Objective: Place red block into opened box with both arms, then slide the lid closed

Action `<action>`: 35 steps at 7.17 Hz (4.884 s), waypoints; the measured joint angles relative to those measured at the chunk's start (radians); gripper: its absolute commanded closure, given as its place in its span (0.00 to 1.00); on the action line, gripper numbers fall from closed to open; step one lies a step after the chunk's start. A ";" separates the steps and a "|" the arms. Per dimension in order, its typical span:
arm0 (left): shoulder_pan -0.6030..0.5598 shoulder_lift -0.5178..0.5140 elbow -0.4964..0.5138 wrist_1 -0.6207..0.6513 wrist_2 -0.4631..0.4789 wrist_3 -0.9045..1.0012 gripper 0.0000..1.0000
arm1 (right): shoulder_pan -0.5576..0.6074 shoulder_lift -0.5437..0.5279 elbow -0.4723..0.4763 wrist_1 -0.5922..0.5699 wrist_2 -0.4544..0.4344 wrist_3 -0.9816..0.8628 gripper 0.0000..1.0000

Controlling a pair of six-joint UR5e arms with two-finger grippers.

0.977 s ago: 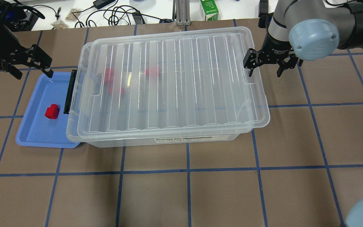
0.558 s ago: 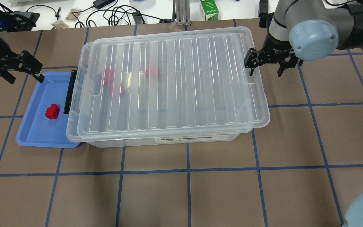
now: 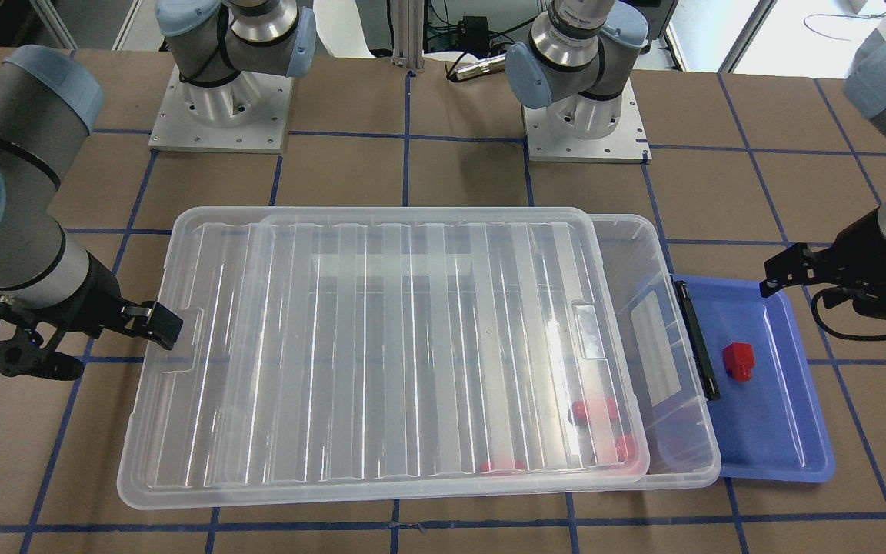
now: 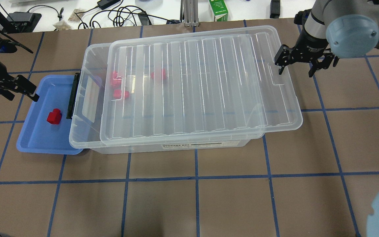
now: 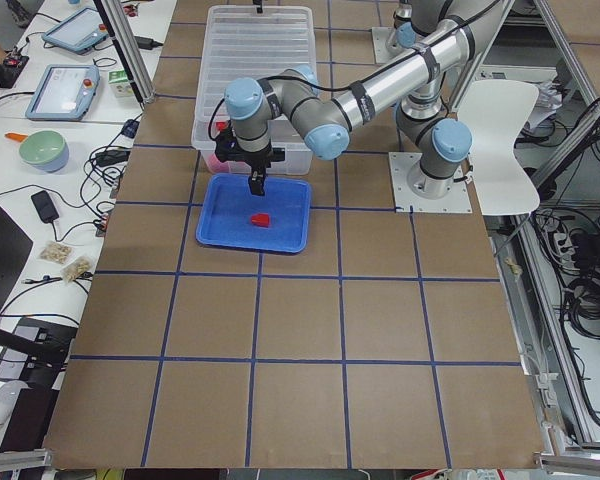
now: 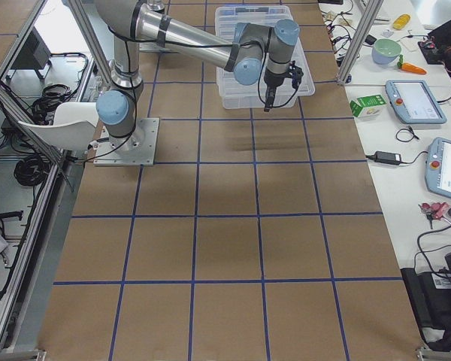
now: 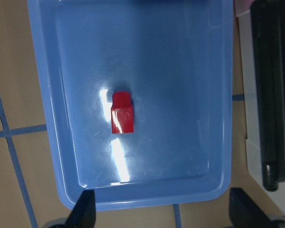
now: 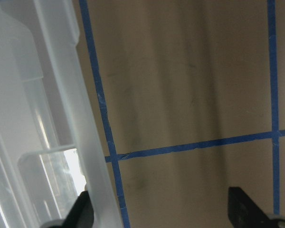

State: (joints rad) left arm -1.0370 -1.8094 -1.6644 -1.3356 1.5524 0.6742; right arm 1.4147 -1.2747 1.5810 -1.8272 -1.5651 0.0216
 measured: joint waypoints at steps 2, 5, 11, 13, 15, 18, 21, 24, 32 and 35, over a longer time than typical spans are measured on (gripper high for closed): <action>0.007 -0.063 -0.040 0.107 0.001 0.016 0.00 | -0.041 0.000 -0.003 -0.003 -0.001 -0.038 0.00; 0.009 -0.163 -0.107 0.313 0.000 0.042 0.00 | -0.101 0.001 -0.005 -0.005 -0.001 -0.127 0.00; 0.001 -0.231 -0.147 0.376 0.000 0.006 0.55 | -0.154 0.005 -0.006 -0.024 -0.024 -0.224 0.00; 0.001 -0.231 -0.154 0.376 0.002 0.010 0.93 | -0.161 0.010 -0.007 -0.029 -0.026 -0.232 0.00; 0.000 -0.224 -0.145 0.374 0.008 0.011 0.96 | -0.165 0.010 -0.007 -0.039 -0.038 -0.238 0.00; -0.012 -0.159 -0.097 0.284 0.043 0.008 0.96 | -0.165 -0.001 -0.010 -0.035 -0.046 -0.234 0.00; -0.052 -0.068 0.061 -0.004 0.051 -0.021 0.96 | -0.155 -0.075 -0.041 0.038 -0.038 -0.222 0.00; -0.246 0.032 0.136 -0.136 0.050 -0.253 0.96 | -0.147 -0.198 -0.089 0.226 -0.030 -0.219 0.00; -0.509 0.044 -0.116 0.145 0.039 -0.571 0.96 | -0.114 -0.273 -0.103 0.360 -0.032 -0.175 0.00; -0.508 0.013 -0.208 0.283 0.039 -0.582 0.96 | -0.114 -0.271 -0.098 0.364 -0.047 -0.172 0.00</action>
State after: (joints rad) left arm -1.5448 -1.7961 -1.8729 -1.0524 1.5911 0.0925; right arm 1.3009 -1.5452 1.4828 -1.4636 -1.6121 -0.1504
